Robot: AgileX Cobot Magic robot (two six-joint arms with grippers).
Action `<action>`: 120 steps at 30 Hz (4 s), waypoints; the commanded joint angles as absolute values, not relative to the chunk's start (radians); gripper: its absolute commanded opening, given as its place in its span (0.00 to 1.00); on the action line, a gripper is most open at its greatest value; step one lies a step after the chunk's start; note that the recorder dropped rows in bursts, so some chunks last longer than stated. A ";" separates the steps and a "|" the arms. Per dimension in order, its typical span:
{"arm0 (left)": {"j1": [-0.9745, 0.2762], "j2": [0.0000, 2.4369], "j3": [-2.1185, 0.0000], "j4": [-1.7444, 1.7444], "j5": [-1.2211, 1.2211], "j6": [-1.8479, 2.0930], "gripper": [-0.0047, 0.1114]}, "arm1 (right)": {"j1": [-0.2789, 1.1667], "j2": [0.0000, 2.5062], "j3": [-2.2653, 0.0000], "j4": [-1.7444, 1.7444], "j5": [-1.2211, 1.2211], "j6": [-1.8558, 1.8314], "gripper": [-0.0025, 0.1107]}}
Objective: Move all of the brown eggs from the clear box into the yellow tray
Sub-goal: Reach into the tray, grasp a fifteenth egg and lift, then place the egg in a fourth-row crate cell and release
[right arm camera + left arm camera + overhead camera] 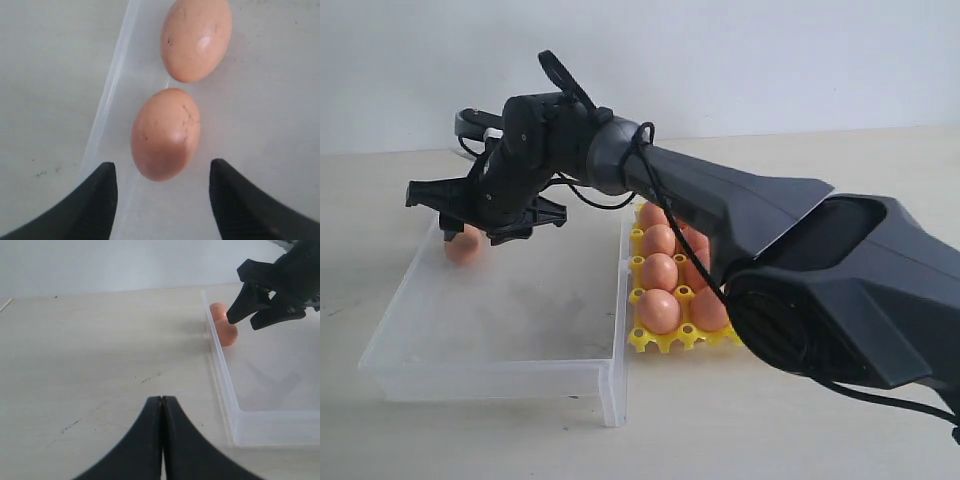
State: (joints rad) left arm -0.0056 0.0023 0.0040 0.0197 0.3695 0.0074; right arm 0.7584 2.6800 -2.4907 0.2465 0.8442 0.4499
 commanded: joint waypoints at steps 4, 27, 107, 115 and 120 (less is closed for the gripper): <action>-0.010 0.000 0.000 0.016 0.361 0.007 0.04 | 0.758 2.747 -2.593 0.203 0.817 0.455 0.49; -0.010 0.000 0.000 0.016 0.361 0.007 0.04 | 0.758 2.805 -2.593 0.260 0.703 0.453 0.50; -0.010 0.000 0.000 0.016 0.361 0.007 0.04 | 0.463 1.655 -0.404 0.083 -0.606 -0.057 0.02; -0.010 0.000 0.000 0.016 0.361 0.007 0.04 | 0.463 1.736 -0.406 0.057 -0.608 -0.057 0.21; -0.010 0.000 0.000 0.016 0.361 0.007 0.04 | 0.463 1.738 -0.406 0.052 -0.603 -0.062 0.54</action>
